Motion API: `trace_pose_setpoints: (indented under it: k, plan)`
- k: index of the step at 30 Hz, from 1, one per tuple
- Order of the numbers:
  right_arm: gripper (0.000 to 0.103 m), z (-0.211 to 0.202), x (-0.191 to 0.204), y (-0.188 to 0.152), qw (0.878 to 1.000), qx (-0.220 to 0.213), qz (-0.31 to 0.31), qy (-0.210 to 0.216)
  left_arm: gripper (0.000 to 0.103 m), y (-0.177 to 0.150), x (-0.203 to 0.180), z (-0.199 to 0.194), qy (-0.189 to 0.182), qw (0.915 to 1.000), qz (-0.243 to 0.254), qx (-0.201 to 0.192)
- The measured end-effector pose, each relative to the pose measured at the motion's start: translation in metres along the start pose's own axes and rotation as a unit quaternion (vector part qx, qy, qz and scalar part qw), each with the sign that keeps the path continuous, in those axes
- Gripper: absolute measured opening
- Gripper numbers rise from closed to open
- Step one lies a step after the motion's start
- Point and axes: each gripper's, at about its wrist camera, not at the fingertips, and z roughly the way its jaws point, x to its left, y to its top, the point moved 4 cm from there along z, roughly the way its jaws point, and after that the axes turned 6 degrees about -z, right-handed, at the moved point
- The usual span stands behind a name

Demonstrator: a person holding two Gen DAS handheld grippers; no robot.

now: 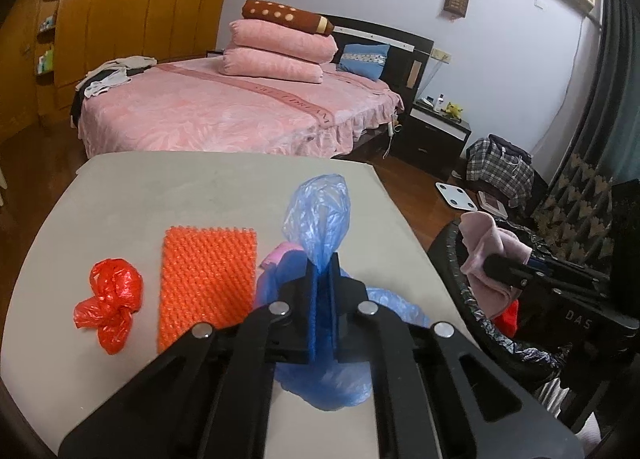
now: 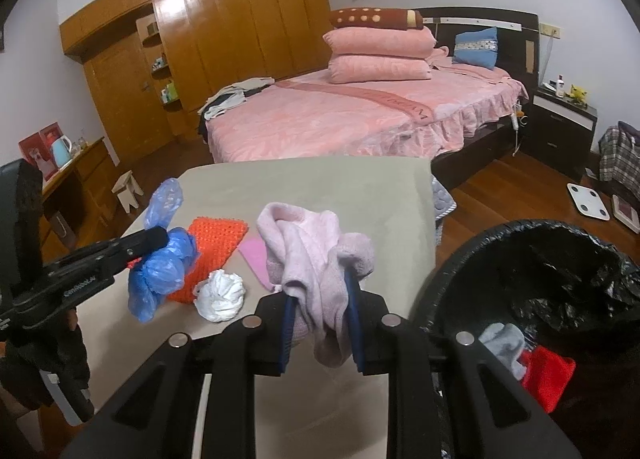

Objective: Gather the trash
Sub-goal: 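Move both grippers over the bin and release the blue bag and pink sock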

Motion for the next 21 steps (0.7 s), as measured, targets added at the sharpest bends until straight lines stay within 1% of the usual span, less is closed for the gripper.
trace_pose_setpoints:
  k: [5,11,15,21]
  plan:
    - [0.023,-0.015,-0.013,0.004,1.0,-0.016,0.009,-0.007,0.004,0.002,-0.022,-0.001,-0.022,0.9996,0.015,-0.002]
    - [0.023,-0.044,-0.043,0.004,0.999,-0.032,0.031,-0.028,0.004,0.006,-0.068,0.009,-0.068,0.9968,0.041,-0.003]
    - [0.023,-0.061,-0.069,0.001,0.997,-0.039,0.043,-0.058,0.004,0.007,-0.108,0.019,-0.105,0.9926,0.06,0.001]
    - [0.023,-0.087,-0.116,-0.007,0.991,-0.046,0.068,-0.109,0.004,0.004,-0.16,0.04,-0.149,0.9854,0.082,0.01]
